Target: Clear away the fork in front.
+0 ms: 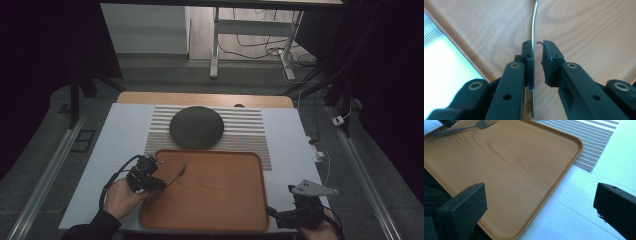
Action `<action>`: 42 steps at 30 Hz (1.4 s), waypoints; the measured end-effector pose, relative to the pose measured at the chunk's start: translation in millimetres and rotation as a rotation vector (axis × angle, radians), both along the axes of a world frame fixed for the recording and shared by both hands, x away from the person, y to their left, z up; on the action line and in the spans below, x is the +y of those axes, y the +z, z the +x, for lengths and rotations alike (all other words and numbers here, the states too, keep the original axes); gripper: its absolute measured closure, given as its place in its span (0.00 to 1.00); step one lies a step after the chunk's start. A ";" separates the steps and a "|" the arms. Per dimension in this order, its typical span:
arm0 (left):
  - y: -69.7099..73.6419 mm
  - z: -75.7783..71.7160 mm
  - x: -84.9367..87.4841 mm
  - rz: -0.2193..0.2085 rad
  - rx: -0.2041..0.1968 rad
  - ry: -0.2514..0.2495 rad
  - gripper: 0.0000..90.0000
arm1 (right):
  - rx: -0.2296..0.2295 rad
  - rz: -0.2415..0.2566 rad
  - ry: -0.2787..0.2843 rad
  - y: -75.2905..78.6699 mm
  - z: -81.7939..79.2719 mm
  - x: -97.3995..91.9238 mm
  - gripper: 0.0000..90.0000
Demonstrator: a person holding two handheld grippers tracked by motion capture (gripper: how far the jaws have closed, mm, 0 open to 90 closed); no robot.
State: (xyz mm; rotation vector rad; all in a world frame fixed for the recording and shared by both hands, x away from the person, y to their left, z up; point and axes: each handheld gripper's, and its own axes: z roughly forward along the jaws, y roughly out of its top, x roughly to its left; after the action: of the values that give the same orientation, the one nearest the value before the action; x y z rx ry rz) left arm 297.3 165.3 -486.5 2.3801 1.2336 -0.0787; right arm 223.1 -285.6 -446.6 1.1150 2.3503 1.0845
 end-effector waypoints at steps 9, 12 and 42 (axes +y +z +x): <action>4.8 26.1 -4.4 -0.084 -0.069 -0.019 0.98 | 0.010 -0.015 0.004 -1.2 1.2 1.7 0.00; 2.9 35.1 -6.5 -0.096 -0.082 -0.017 0.98 | 0.016 -0.027 0.010 -1.5 1.4 2.9 0.00; -9.2 43.3 -56.6 -0.092 -0.087 -0.151 0.98 | 0.041 -0.063 0.025 -3.7 3.1 6.9 0.00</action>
State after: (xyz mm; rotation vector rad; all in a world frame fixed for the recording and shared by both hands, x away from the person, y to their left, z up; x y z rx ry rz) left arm 340.6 108.7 -495.7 2.3675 0.9890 -0.0768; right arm 226.2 -278.7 -450.2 1.0979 2.4190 0.9980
